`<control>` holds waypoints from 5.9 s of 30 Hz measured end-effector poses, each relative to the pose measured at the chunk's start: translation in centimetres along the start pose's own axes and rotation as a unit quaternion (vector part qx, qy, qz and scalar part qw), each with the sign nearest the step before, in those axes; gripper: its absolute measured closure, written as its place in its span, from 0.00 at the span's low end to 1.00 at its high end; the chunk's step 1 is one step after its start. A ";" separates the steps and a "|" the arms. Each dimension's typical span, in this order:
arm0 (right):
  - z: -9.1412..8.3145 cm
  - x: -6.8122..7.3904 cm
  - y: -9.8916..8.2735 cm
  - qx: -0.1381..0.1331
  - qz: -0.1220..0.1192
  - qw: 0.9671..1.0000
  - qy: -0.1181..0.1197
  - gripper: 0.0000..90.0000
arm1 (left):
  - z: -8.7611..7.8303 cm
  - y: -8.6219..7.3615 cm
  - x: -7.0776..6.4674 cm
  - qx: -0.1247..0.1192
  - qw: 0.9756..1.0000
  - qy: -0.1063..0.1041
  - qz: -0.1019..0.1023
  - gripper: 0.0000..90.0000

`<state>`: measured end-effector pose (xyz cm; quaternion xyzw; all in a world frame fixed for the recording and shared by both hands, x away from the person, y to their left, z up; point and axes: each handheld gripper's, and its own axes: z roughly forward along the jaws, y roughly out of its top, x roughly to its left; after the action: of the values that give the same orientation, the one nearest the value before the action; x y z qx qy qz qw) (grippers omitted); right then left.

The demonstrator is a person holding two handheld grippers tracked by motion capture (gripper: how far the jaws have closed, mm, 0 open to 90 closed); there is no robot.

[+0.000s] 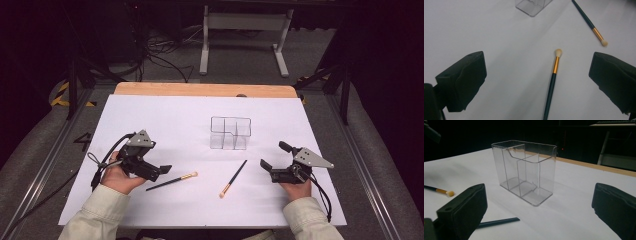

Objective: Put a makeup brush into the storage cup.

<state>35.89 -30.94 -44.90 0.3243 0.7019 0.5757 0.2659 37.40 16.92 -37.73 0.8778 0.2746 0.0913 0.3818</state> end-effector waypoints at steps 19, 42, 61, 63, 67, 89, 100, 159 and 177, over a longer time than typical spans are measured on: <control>0.3 -0.1 -0.1 0.012 -0.002 1.000 -0.003 0.02 | 2.2 2.3 -0.8 0.083 0.995 -0.032 0.039 0.04; 0.2 -0.1 -0.1 0.015 -0.003 1.000 -0.006 0.02 | 5.2 1.9 -0.9 0.169 0.983 -0.048 0.053 0.18; 0.4 -0.1 -0.2 0.021 -0.005 1.000 0.000 0.04 | 6.3 1.0 -0.7 0.206 0.975 -0.067 0.047 0.37; 0.4 -0.1 -0.2 0.022 -0.005 1.000 0.000 0.04 | 6.3 1.0 -0.7 0.209 0.974 -0.069 0.047 0.40; 0.4 -0.1 -0.2 0.022 -0.006 1.000 -0.001 0.04 | 6.5 0.9 -0.7 0.215 0.972 -0.076 0.048 0.46; 0.4 0.0 -0.2 0.026 -0.007 1.000 -0.001 0.04 | 7.3 0.5 -0.6 0.257 0.960 -0.103 0.046 0.72; 0.5 0.0 -0.2 0.026 -0.006 1.000 0.002 0.04 | 7.7 0.3 -0.6 0.278 0.954 -0.104 0.046 0.78; 0.5 0.0 -0.3 0.029 -0.002 1.000 0.002 0.04 | 3.7 2.2 -0.6 0.154 0.984 -0.084 0.042 0.92; 0.5 0.0 -0.3 0.029 -0.001 1.000 0.002 0.04 | 1.3 2.5 -0.5 0.039 0.996 -0.073 0.038 0.92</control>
<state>36.24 -30.64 -45.30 0.3297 0.7194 0.5554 0.2557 38.50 14.44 -36.75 0.9063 0.2156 0.0307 0.3622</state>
